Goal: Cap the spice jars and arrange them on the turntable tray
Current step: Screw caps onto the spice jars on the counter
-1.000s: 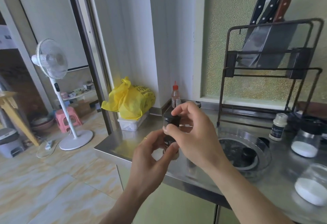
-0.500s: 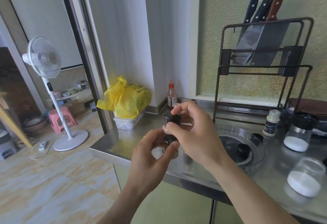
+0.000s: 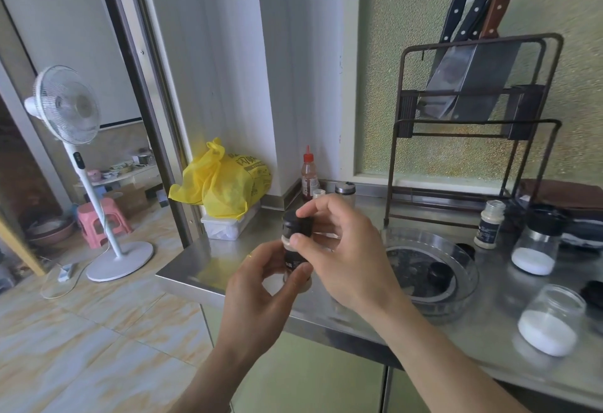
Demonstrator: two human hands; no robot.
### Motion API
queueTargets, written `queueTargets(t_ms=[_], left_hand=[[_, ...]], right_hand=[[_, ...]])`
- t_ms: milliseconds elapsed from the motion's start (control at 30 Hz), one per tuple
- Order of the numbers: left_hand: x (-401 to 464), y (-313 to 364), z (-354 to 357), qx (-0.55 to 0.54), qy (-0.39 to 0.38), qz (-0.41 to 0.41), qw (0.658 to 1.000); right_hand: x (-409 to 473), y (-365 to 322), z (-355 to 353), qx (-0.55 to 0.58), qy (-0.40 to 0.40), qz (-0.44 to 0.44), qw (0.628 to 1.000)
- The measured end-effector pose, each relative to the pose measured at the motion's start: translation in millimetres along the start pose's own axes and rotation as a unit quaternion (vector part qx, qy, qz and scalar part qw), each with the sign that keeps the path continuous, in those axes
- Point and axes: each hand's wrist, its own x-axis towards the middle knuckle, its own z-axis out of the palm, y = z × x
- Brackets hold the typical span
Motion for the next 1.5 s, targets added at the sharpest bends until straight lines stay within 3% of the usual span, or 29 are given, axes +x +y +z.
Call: queueTargets(t_ms=[133,233,333,467,667,900,1000,1067,1133,1267,1400,1500], left_hand=[[0,-5,1,0.074,0.035,0.01,0.997],[8,-22,2,0.105,0.033,-0.039,0.993],[28,-51,4,0.16,0.065,-0.109,0.979],[58,-77,7,0.175,0.071,-0.196,0.962],[75,-109,13,0.189,0.048,-0.216,0.957],[66,-107,17,0.246,0.058,-0.175,0.952],[51,-79,26,0.231,0.159,-0.016,0.96],[45,-63,41,0.211,0.147,0.071,0.964],[45,-57,60,0.186,0.06,0.061,0.979],[48,-61,94,0.138,-0.087,-0.1,0.981],[48,-67,107,0.114,-0.07,-0.131,0.982],[44,-70,107,0.085,-0.035,-0.119,0.989]], right_hand=[[-5,5,15,-0.026,0.028,-0.027,0.999],[-15,15,22,-0.092,-0.001,-0.046,0.995],[-29,32,9,-0.156,-0.026,-0.026,0.987],[-36,57,-30,-0.239,0.013,0.019,0.971],[-31,86,-87,-0.371,0.043,0.102,0.922],[-11,102,-129,-0.503,0.011,0.176,0.846],[-7,110,-140,-0.515,-0.007,0.203,0.833],[-5,115,-142,-0.529,-0.034,0.216,0.82],[-2,119,-139,-0.531,-0.052,0.215,0.818],[-1,125,-131,-0.544,-0.071,0.197,0.813],[1,126,-128,-0.531,-0.056,0.184,0.825],[4,117,-123,-0.388,0.011,0.158,0.908]])
